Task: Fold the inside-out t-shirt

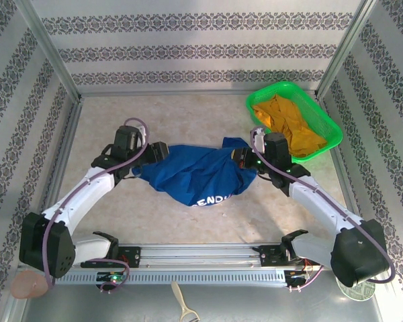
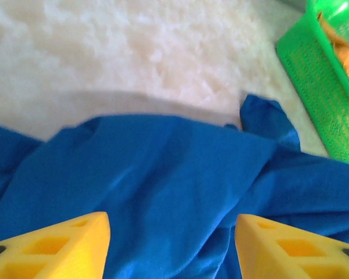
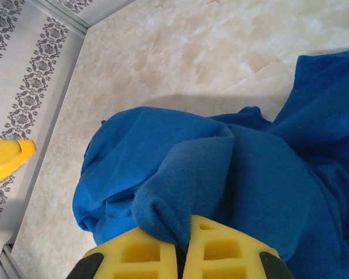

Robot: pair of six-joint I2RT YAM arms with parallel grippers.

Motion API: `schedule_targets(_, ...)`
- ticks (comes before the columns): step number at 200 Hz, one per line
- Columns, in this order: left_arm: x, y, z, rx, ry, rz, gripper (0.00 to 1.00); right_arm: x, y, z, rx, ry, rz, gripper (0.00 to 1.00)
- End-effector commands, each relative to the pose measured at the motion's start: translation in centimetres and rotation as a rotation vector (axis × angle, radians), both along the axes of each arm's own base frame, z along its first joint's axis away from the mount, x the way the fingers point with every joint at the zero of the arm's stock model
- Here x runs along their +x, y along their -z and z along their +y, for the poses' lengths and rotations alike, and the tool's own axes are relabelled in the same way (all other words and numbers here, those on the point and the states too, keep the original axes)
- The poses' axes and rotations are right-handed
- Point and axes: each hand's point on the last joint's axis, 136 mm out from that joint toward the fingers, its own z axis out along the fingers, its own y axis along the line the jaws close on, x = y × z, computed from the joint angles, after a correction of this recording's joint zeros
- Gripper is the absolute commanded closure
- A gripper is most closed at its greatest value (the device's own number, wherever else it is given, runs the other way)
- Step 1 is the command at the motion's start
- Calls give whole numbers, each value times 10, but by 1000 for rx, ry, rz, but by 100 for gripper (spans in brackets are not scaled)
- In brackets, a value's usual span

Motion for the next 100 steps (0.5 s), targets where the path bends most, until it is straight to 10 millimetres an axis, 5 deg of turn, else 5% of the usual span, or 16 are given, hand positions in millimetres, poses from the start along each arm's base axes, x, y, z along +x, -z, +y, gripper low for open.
schedule_targets(1,-11,-17,-29,-36,18,-82,37,4,-27,8,50,-3,-97,100)
schedule_targets(45,-29,18,-68,126,67,-86,31,1,-34,9,58,-2,-109,100)
schedule_targets(100,5,59,-93,387,113,-61,27,-3,-39,12,70,-10,-116,100)
